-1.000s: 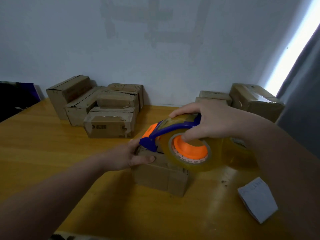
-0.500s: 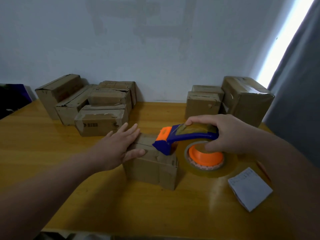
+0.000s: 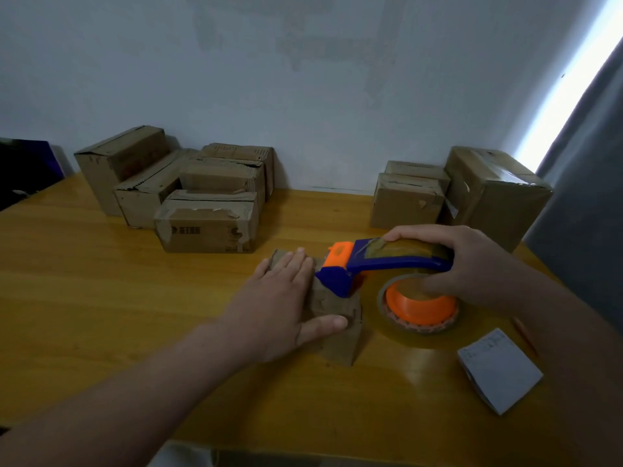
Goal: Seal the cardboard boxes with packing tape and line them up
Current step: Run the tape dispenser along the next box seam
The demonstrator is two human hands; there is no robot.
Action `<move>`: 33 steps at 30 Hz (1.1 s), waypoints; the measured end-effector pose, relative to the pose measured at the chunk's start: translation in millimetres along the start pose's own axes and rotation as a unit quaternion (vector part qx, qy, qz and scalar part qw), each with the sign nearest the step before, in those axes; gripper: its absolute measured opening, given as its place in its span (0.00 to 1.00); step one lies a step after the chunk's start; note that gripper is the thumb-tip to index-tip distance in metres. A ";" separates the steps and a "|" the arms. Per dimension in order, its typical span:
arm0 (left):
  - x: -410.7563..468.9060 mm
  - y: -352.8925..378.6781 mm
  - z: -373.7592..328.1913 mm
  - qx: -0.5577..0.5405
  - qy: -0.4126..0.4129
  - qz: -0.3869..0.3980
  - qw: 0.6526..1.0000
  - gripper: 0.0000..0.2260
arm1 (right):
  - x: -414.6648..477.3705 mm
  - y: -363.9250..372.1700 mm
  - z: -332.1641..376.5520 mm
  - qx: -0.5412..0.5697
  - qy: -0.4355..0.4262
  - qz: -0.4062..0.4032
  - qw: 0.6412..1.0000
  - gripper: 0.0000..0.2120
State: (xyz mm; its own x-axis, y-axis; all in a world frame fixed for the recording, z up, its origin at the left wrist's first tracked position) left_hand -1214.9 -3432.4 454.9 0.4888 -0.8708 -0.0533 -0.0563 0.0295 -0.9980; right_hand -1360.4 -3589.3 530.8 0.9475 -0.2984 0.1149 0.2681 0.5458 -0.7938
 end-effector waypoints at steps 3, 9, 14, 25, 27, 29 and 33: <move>1.0 -3.8 19.2 0.013 0.006 -0.006 1.000 0.54 | 4.9 11.3 7.5 -0.001 -0.001 -0.034 0.999 0.27; 0.5 -13.9 60.1 -0.055 0.034 0.003 0.998 0.51 | 29.2 43.4 35.4 -0.010 -0.028 -0.077 0.997 0.26; -2.6 -11.3 63.5 -0.058 0.064 0.005 0.996 0.50 | 35.0 41.8 37.6 -0.027 -0.012 -0.038 0.999 0.28; 2.6 -6.9 65.6 0.001 0.028 0.026 0.999 0.57 | -6.8 26.6 1.5 0.003 0.016 0.031 0.999 0.29; 3.4 -7.6 62.9 0.011 0.025 0.019 0.999 0.57 | -9.5 33.8 -4.4 0.033 0.009 0.023 0.999 0.31; 2.9 -7.3 55.1 0.027 0.025 0.012 0.999 0.56 | -11.7 41.9 -10.4 0.058 0.008 0.012 0.998 0.34; -4.3 -7.3 23.8 0.007 0.063 0.024 0.998 0.51 | -17.7 56.6 -20.6 0.099 0.009 -0.014 0.995 0.37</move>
State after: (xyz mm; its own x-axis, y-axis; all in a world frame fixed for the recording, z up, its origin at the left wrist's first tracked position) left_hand -1195.8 -3417.2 461.6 0.3732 -0.9227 -0.0963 -0.0633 0.0782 -0.9949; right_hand -1365.6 -3569.2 471.6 0.9360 -0.3298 0.1233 0.3261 0.6797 -0.6570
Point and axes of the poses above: each hand's wrist, its own x-axis towards the middle knuckle, its own y-axis out of the palm, z = x × y, the point moved 4 cm from there along x, towards the middle knuckle, and after that the axes turned 6 degrees about -y, right-handed, at the moved point
